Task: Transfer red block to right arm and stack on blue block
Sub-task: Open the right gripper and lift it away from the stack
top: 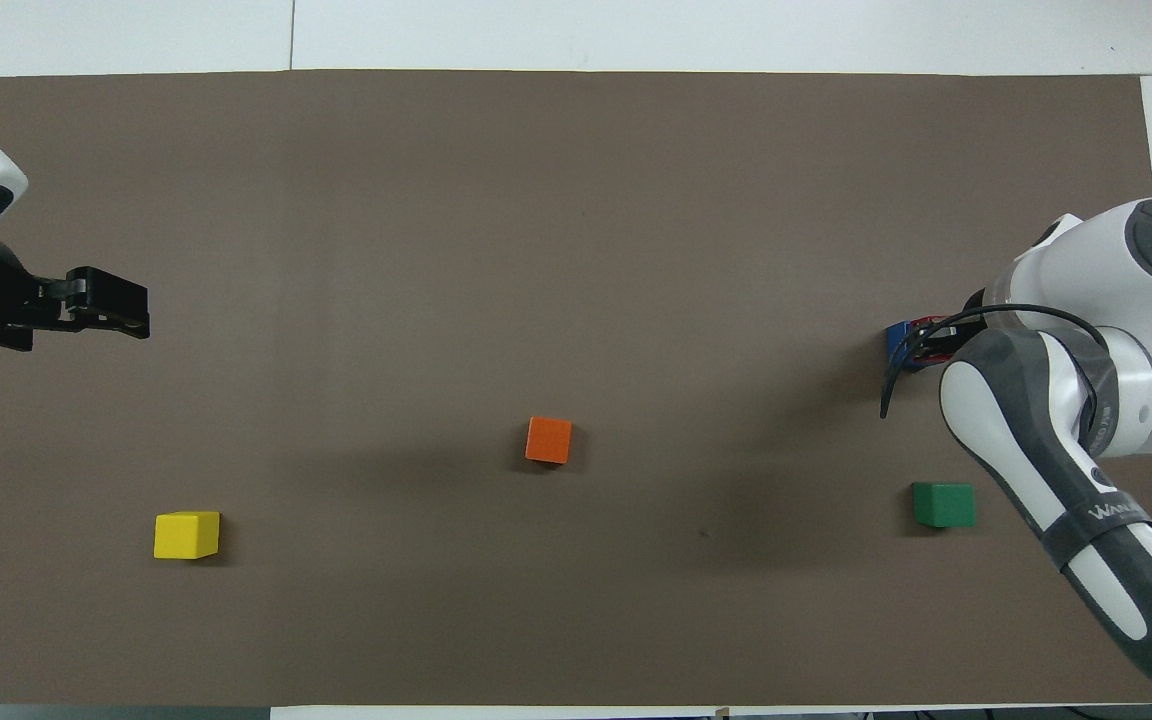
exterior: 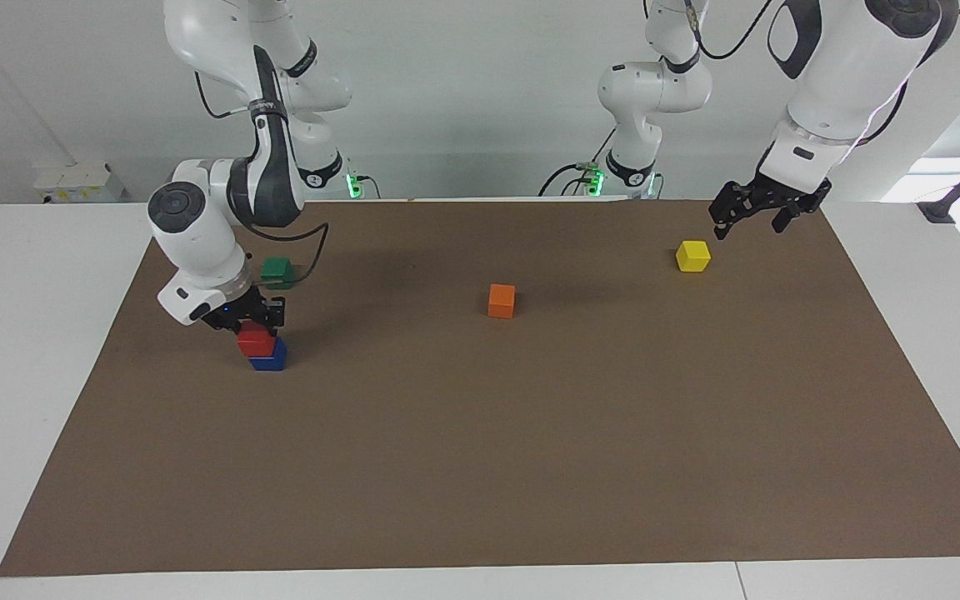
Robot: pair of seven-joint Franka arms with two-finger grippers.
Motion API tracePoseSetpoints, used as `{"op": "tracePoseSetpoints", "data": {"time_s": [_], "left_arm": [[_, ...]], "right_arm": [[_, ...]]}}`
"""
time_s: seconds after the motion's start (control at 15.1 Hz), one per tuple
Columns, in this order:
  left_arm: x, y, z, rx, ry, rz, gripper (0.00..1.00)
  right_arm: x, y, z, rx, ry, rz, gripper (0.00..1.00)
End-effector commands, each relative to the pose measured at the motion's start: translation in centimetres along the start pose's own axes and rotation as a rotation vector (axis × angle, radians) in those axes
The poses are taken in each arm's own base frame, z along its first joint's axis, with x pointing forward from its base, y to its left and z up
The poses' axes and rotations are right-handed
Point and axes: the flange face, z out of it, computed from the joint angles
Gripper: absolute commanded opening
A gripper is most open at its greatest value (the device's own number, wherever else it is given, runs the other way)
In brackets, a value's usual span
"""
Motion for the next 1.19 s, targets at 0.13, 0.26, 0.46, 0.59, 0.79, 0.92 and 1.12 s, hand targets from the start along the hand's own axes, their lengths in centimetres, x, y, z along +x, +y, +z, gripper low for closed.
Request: {"op": "tracePoseSetpoints", "data": {"time_s": [0.13, 0.26, 0.46, 0.59, 0.79, 0.92, 1.12], "left_arm": [[-0.3, -0.7, -0.4, -0.006, -0.012, -0.003, 1.00], [-0.5, -0.7, -0.5, -0.006, -0.010, -0.007, 1.00], [-0.7, -0.8, -0.4, -0.005, -0.018, -0.007, 1.00], [-0.7, -0.9, -0.5, -0.005, -0.017, -0.009, 1.00], [-0.7, -0.9, -0.4, -0.005, -0.018, -0.009, 1.00], [-0.7, -0.9, -0.4, -0.005, -0.018, -0.007, 1.00], [-0.7, -0.9, -0.4, -0.005, -0.018, -0.007, 1.00]], "right_arm": [[-0.4, 0.1, 0.4, 0.028, 0.023, 0.042, 0.32], [-0.4, 0.2, 0.3, 0.028, 0.023, 0.042, 0.88], [-0.3, 0.2, 0.3, 0.028, 0.024, 0.038, 1.00], [-0.2, 0.3, -0.1, 0.028, 0.024, 0.040, 1.00], [0.4, 0.4, -3.3, 0.026, 0.026, 0.023, 1.00], [0.9, 0.9, -7.9, 0.023, 0.026, -0.037, 1.00], [0.6, 1.2, -14.0, 0.012, 0.094, -0.122, 1.00]]}}
